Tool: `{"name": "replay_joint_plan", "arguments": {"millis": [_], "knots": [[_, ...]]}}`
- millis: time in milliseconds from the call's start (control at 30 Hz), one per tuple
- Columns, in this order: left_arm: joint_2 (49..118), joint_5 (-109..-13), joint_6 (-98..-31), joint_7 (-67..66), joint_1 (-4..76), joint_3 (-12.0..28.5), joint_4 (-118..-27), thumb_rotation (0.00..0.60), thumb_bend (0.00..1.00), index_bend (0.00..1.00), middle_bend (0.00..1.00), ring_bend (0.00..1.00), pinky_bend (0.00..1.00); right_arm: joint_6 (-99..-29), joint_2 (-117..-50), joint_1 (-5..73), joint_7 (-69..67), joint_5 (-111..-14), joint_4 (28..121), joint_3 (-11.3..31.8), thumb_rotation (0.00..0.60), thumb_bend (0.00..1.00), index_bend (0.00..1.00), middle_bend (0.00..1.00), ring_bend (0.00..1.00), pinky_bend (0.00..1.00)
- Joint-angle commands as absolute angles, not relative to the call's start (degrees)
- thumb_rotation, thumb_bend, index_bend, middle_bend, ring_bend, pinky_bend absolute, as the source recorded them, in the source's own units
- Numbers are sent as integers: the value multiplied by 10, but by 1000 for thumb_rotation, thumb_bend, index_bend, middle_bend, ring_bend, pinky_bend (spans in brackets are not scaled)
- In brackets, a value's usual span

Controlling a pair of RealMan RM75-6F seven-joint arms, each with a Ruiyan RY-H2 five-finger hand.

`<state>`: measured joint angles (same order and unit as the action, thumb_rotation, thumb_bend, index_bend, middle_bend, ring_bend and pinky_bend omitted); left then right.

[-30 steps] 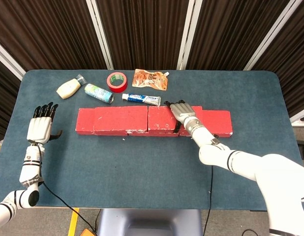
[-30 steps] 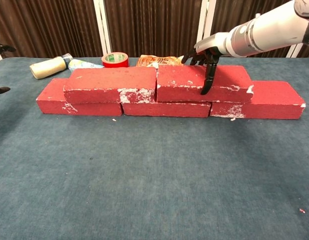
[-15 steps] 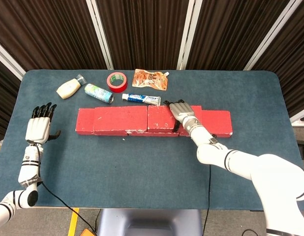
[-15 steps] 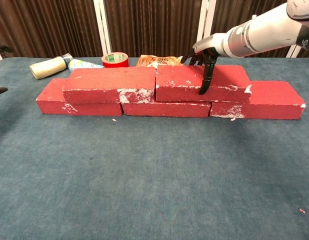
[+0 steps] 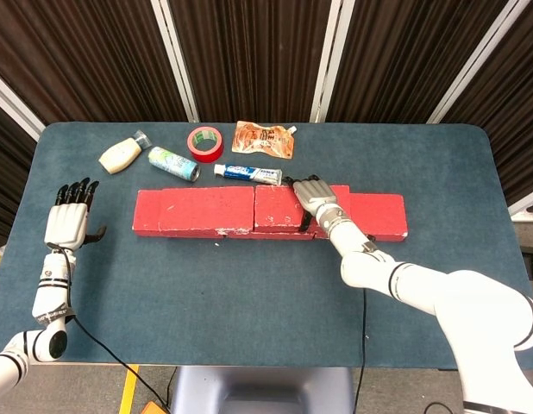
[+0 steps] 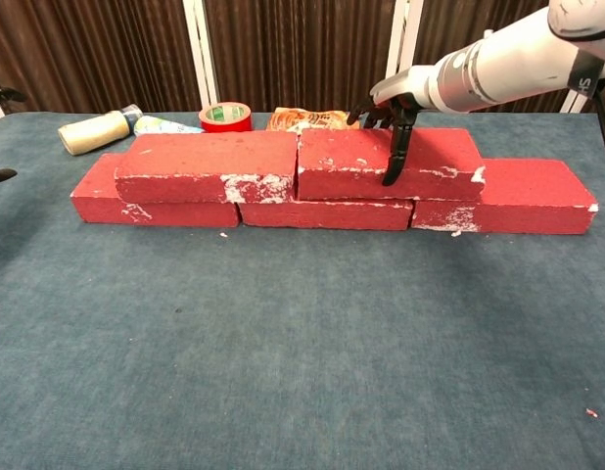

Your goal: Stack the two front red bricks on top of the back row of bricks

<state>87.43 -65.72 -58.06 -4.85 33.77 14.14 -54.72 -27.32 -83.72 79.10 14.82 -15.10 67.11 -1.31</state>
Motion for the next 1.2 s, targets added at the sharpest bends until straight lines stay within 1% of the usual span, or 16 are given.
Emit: {"name": "replay_joint_plan", "arguments": {"millis": [33, 100, 167, 267, 400, 500, 600, 967, 1100, 1200], "knots": [[877, -657, -577, -45, 340, 142, -542, 600, 276, 0, 0, 0, 0, -271, -837, 794, 151, -147, 672, -16, 600, 206, 144, 311, 202, 0], [879, -657, -576, -44, 341, 142, -537, 600, 276, 0, 0, 0, 0, -270, -837, 795, 152, -142, 672, -18, 600, 205, 131, 284, 179, 0], [872, -664, -590, -41, 330, 137, -550, 600, 277, 0, 0, 0, 0, -273, -837, 797, 152, -138, 673, -19, 600, 205, 114, 254, 154, 0], [868, -665, -593, -42, 327, 136, -558, 600, 277, 0, 0, 0, 0, -277, -838, 799, 154, -132, 673, -20, 600, 195, 91, 231, 129, 0], [866, -664, -594, -44, 326, 136, -562, 600, 277, 0, 0, 0, 0, -278, -838, 801, 156, -125, 674, -22, 600, 143, 59, 198, 94, 0], [866, -662, -591, -44, 327, 137, -560, 600, 277, 0, 0, 0, 0, -277, -839, 800, 155, -124, 674, -20, 600, 85, 43, 181, 84, 0], [866, -662, -592, -45, 326, 137, -560, 600, 276, 0, 0, 0, 0, -277, -840, 799, 154, -126, 672, -18, 600, 55, 35, 173, 83, 0], [863, -658, -593, -52, 325, 139, -566, 600, 276, 0, 0, 0, 0, -270, -846, 803, 154, -125, 664, -15, 600, 54, 30, 171, 84, 0], [863, -657, -591, -51, 325, 139, -564, 600, 275, 0, 0, 0, 0, -271, -849, 805, 154, -124, 660, -15, 600, 54, 38, 168, 127, 0], [864, -658, -591, -50, 325, 139, -563, 600, 275, 0, 0, 0, 0, -280, -852, 804, 152, -128, 659, -11, 600, 55, 51, 168, 187, 0]]}}
